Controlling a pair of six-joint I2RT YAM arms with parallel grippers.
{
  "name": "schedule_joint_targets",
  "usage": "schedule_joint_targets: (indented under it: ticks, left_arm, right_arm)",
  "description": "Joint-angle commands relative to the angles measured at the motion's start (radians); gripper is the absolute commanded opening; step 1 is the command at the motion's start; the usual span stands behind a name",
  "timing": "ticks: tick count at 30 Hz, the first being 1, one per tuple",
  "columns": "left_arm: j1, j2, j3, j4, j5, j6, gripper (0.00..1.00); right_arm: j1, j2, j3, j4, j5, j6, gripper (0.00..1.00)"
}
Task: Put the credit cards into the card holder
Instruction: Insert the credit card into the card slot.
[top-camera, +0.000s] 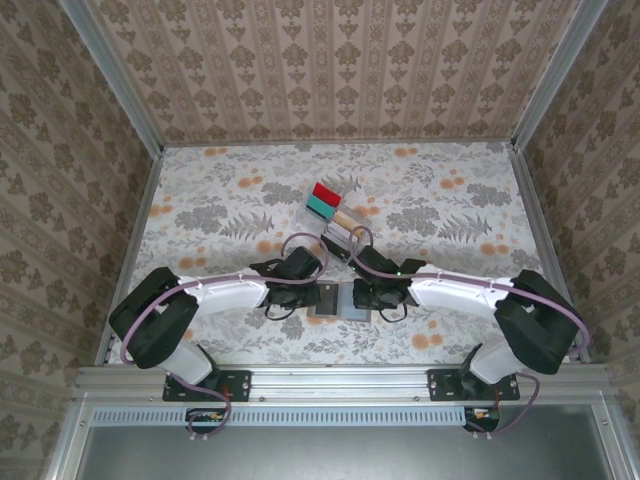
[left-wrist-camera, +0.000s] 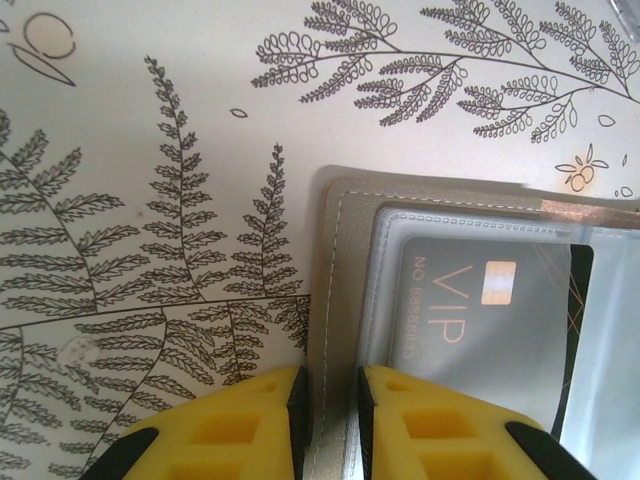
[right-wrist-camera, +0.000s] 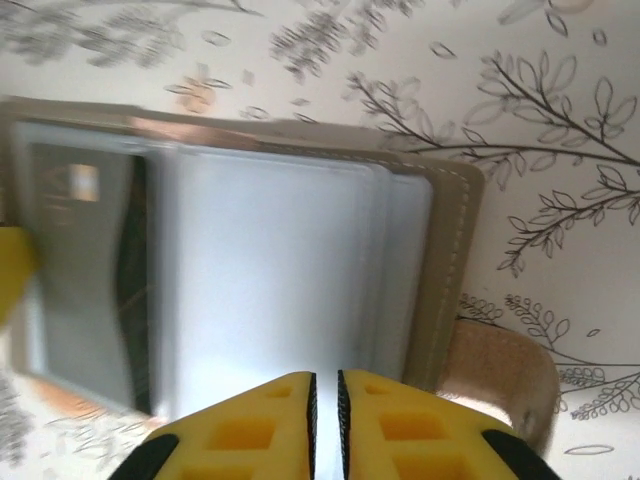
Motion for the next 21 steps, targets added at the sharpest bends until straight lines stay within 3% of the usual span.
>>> schedule_joint_targets:
  ticks: [1,9,21]
  left_arm:
    - [-0.006,0.034,-0.008,-0.032,0.015,0.002,0.24]
    - [-0.008,0.017,0.015,-0.032,0.022,0.013,0.29]
    - [-0.008,-0.016,-0.014,-0.007,0.016,0.005,0.39]
  right_arm:
    - [0.009,-0.043,0.026,0.052,-0.059,-0.025,0.19]
    - [0.021,0.126,0.084,0.177,-0.195,-0.006,0.1]
    - [0.023,0.198,0.061,0.165,-0.128,0.041,0.09]
